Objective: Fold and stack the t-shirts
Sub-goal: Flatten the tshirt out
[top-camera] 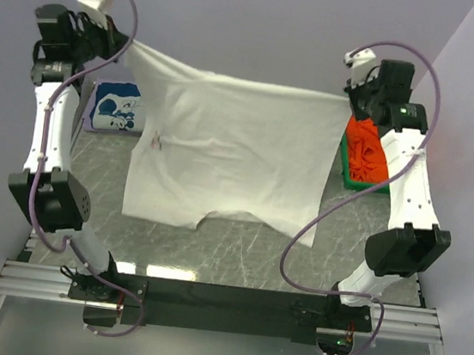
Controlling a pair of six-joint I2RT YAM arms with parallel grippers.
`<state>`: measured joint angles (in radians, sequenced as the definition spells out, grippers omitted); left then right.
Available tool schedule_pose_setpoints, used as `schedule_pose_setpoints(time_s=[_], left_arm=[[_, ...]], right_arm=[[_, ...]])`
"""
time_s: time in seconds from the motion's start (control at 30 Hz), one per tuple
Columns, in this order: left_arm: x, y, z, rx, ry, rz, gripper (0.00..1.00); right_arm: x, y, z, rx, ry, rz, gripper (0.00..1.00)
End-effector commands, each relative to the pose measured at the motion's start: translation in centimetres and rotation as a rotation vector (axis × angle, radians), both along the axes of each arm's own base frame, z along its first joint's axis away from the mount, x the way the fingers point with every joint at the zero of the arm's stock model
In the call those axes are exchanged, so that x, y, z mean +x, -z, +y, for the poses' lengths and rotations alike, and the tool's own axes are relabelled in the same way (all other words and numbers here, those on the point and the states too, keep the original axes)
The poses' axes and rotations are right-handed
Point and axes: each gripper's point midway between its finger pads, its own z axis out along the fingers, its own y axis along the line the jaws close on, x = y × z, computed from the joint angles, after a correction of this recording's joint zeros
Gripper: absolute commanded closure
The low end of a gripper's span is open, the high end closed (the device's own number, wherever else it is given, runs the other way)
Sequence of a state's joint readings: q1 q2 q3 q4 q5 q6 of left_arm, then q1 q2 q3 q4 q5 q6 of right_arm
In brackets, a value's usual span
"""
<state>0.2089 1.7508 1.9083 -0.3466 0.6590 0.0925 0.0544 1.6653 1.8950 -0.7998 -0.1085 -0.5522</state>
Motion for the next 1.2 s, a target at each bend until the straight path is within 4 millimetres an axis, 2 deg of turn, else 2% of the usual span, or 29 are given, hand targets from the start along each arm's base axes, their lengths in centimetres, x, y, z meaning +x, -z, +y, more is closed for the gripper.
schedule_pose_setpoints(time_s=[0.0,0.03,0.07,0.1,0.13,0.17,0.2,0.23,0.3,0.37,0.4,0.43,0.47,0.5,0.53,0.57,0.63,0.67,0.73,0.77,0.83,0.87,0.93,0.97,1.03,1.07,1.13,1.17], left_arm=[[-6.7,-17.9,0.8,-0.024,-0.059,-0.507,0.99],[-7.8,-19.6,0.6,-0.037,-0.065,-0.558,0.99],[-8.8,-21.3,1.1,-0.044,-0.094,-0.607,0.99],[-10.9,-24.4,0.8,-0.034,-0.096,-0.705,0.99],[-12.1,-26.1,1.1,-0.057,-0.109,-0.739,0.99],[-13.0,-27.3,1.2,-0.061,-0.114,-0.772,0.99],[-14.6,-29.0,1.0,-0.062,-0.111,-0.817,0.99],[-15.6,-29.8,0.7,-0.061,-0.103,-0.844,0.99],[-17.1,-29.7,-0.3,-0.028,-0.070,-0.849,0.99],[-17.0,-28.5,-0.1,-0.018,-0.088,-0.814,0.99],[-17.4,-27.6,0.1,-0.020,-0.112,-0.794,0.99],[-17.6,-27.1,0.3,-0.018,-0.128,-0.783,0.99],[-19.5,-27.7,-0.1,-0.011,-0.137,-0.811,0.99],[-19.4,-26.8,0.1,-0.014,-0.149,-0.793,0.99],[-20.2,-27.0,0.0,-0.006,-0.156,-0.804,0.99],[-22.1,-27.6,-0.6,0.001,-0.158,-0.830,0.99],[-23.7,-28.2,-0.7,0.015,-0.183,-0.856,0.99],[-25.8,-29.2,-1.2,0.024,-0.193,-0.887,0.99],[-28.1,-30.8,-0.7,0.029,-0.264,-0.938,0.99],[-30.5,-32.0,-1.2,0.042,-0.279,-0.985,0.99],[-33.1,-33.4,-1.6,0.069,-0.302,-1.054,0.99],[-35.6,-34.5,-2.2,0.077,-0.313,-1.108,0.99],[-38.2,-35.6,-2.7,0.097,-0.330,-1.174,0.99],[-40.4,-36.5,-3.0,0.100,-0.349,-1.225,0.99],[-42.7,-37.5,-3.2,0.136,-0.385,-1.290,0.99],[-44.4,-37.8,-3.3,0.140,-0.403,-1.326,0.99],[-46.2,-38.2,-3.5,0.173,-0.429,-1.377,0.99],[-47.5,-38.3,-3.6,0.167,-0.429,-1.400,0.99]], right_arm=[[-2.3,-14.1,-2.1,0.037,0.132,-0.399,1.00],[-2.9,-17.3,-2.6,0.044,0.157,-0.495,1.00],[-3.6,-19.1,-2.8,0.052,0.171,-0.553,1.00],[-5.3,-21.7,-3.2,0.056,0.188,-0.630,1.00],[-7.2,-24.9,-3.5,0.071,0.199,-0.732,1.00],[-7.2,-25.4,-3.6,0.073,0.205,-0.757,1.00],[-9.0,-27.1,-3.8,0.077,0.211,-0.812,1.00],[-9.7,-28.2,-3.9,0.079,0.212,-0.850,1.00],[-11.0,-28.4,-4.0,0.063,0.206,-0.862,1.00],[-11.2,-27.4,-4.2,0.053,0.220,-0.833,1.00],[-12.4,-27.9,-4.4,0.055,0.224,-0.853,1.00],[-12.6,-27.3,-4.4,0.054,0.229,-0.847,1.00],[-14.2,-28.0,-4.6,0.057,0.234,-0.879,1.00],[-15.0,-28.3,-4.6,0.059,0.234,-0.897,1.00],[-15.6,-28.4,-4.7,0.060,0.239,-0.905,1.00],[-16.5,-28.9,-5.0,0.063,0.250,-0.921,1.00],[-19.1,-30.5,-5.2,0.076,0.261,-0.972,1.00],[-20.9,-31.4,-5.3,0.089,0.261,-1.008,1.00],[-23.3,-32.8,-5.2,0.109,0.254,-1.061,1.00],[-25.5,-33.8,-5.3,0.125,0.251,-1.105,1.00],[-28.4,-35.5,-5.4,0.145,0.250,-1.169,1.00],[-30.2,-36.3,-5.5,0.156,0.250,-1.207,1.00],[-33.1,-37.8,-5.7,0.159,0.252,-1.285,1.00],[-35.3,-38.5,-5.8,0.163,0.250,-1.332,1.00],[-37.7,-39.4,-5.6,0.175,0.230,-1.393,1.00],[-39.6,-39.6,-5.6,0.181,0.222,-1.428,1.00],[-40.8,-39.8,-5.3,0.180,0.200,-1.466,1.00],[-42.5,-39.7,-5.3,0.175,0.193,-1.496,1.00]])
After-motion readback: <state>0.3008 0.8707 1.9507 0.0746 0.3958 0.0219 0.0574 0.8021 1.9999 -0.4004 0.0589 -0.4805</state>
